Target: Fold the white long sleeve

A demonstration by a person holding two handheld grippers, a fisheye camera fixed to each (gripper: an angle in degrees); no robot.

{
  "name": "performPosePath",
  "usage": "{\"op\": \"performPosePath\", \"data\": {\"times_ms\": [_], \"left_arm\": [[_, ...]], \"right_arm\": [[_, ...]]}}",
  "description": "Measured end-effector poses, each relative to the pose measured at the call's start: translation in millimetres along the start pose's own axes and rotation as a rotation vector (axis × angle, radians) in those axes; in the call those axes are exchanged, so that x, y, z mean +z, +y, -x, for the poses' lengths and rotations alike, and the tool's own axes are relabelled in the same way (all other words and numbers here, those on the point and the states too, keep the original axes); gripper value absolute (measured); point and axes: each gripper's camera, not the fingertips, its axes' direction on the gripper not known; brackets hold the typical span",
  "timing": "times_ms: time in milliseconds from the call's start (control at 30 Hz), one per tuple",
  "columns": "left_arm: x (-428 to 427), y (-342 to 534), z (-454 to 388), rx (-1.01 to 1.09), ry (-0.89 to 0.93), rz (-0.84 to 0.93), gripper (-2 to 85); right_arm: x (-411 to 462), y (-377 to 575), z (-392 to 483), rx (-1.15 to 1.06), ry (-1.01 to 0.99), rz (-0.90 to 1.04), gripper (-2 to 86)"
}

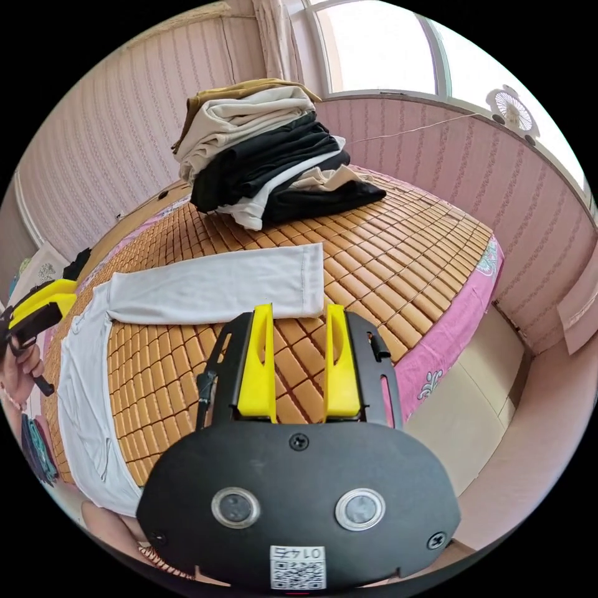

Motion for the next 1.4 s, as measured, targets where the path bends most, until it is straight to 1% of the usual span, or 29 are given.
{"op": "performPosePath", "data": {"times_ms": [67, 200, 367, 567, 667, 700, 800, 867, 1000, 1100, 1200, 1300, 1367, 1400], "left_arm": [[31.5, -36.4, -5.6, 0.012, 0.04, 0.026, 7.3], [77.5, -81.4, -16.9, 0.038, 0.089, 0.086, 7.4], [141.6, -132.9, -38.2, 0.134, 0.076, 0.201, 7.6], [188.0, -167.2, -53.5, 0.216, 0.016, 0.281, 9.3], [207.3, -169.3, -55.7, 0.235, 0.001, 0.358, 9.2], [208.4, -168.9, -55.6, 0.234, 0.006, 0.357, 8.6], [207.0, -165.0, -55.1, 0.244, 0.051, 0.336, 5.1], [205.2, -159.9, -54.6, 0.231, 0.064, 0.331, 1.1], [197.5, -149.1, -45.8, 0.172, 0.059, 0.325, -0.2], [174.5, -133.8, -27.7, 0.073, 0.082, 0.273, -0.5], [132.5, -109.7, -4.1, -0.029, 0.083, 0.184, -0.6], [74.6, -72.8, 25.6, -0.119, 0.067, 0.082, -0.6], [17.5, -36.0, 50.6, -0.163, 0.036, -0.004, -0.6], [1.3, -25.8, 56.3, -0.169, 0.022, -0.025, -0.6]], "right_arm": [[3.3, 2.8, -18.8, 0.053, -0.038, 0.029, 10.6], [-0.9, 7.6, -40.0, 0.126, -0.007, 0.015, 7.4], [-4.9, 13.8, -77.0, 0.203, -0.122, 0.011, 4.1], [-6.0, 17.5, -100.8, 0.243, -0.196, 0.013, 2.5], [-6.3, 18.8, -103.4, 0.241, -0.212, 0.016, 2.2], [-6.4, 18.9, -103.4, 0.237, -0.215, 0.018, 2.2], [-7.3, 20.4, -103.6, 0.235, -0.216, 0.017, 2.0], [-8.4, 22.2, -103.2, 0.236, -0.22, 0.015, 1.9], [-14.2, 24.1, -96.4, 0.214, -0.22, -0.009, 1.7], [-27.4, 23.7, -84.5, 0.158, -0.245, -0.074, 1.6], [-43.1, 21.5, -69.1, 0.087, -0.316, -0.138, 1.6], [-68.1, 19.8, -41.4, -0.028, -0.391, -0.217, 1.4], [-101.3, 16.6, -7.1, -0.153, -0.486, -0.308, 1.3], [-110.3, 15.2, 3.0, -0.181, -0.519, -0.329, 1.3]]}}
